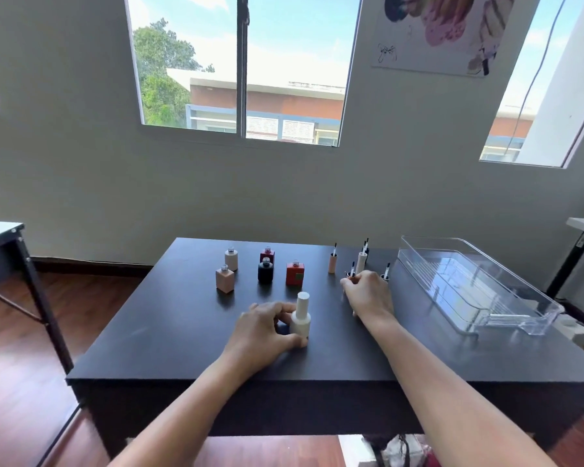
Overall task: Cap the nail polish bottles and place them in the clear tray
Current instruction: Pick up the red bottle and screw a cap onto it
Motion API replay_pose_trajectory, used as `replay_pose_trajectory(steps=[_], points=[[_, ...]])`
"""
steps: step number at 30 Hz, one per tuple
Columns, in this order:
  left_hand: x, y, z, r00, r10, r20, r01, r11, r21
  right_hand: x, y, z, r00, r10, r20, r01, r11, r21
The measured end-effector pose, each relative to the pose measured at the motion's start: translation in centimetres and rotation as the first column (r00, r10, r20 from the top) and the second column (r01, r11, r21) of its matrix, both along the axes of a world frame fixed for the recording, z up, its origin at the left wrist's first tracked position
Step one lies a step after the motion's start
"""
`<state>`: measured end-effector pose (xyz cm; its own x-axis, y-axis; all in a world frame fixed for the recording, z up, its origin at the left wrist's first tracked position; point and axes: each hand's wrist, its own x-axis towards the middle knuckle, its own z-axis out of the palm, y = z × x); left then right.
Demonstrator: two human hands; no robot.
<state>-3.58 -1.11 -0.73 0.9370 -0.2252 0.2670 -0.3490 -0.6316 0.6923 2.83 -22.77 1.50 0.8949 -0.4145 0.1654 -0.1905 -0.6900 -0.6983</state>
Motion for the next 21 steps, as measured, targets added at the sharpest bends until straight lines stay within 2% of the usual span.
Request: replay_pose_trajectory(steps=[2, 7, 11, 14, 16, 19, 21], points=[[-0.1, 0.6, 0.5, 0.998, -0.022, -0.053, 0.020, 0.999, -0.049, -0.7, -0.2, -0.2, 0.999, 0.016, 0.040, -0.016, 1.000, 0.006], [1.9, 3.1, 3.8, 0.999, 0.028, 0.016, -0.024, 0.981, -0.192, -2.6, -1.0, -0.4, 0.991, 0.071, 0.110, -0.075, 0.997, 0.025], [5.9, 4.4, 6.7, 0.987, 0.133, 0.086, -0.119, 0.982, -0.148, -3.8, -0.8, 0.0, 0.978, 0.129, 0.165, -0.143, 0.987, 0.079], [9.6, 4.6, 8.2, 0.955, 0.214, 0.204, -0.220, 0.976, 0.004, -4.1, -0.6, 0.5, 0.960, 0.178, 0.216, -0.203, 0.974, 0.103], [12.0, 4.7, 8.9, 0.954, 0.205, 0.221, -0.252, 0.944, 0.215, -4.0, -0.3, 0.9, 0.950, 0.207, 0.234, -0.239, 0.963, 0.120], [14.9, 4.6, 9.1, 0.965, 0.172, 0.197, -0.251, 0.819, 0.517, -4.1, 0.0, 1.3, 0.942, 0.218, 0.255, -0.255, 0.959, 0.123], [16.2, 4.5, 9.1, 0.975, 0.156, 0.160, -0.222, 0.760, 0.611, -4.0, 0.1, 1.4, 0.937, 0.227, 0.264, -0.269, 0.954, 0.134]])
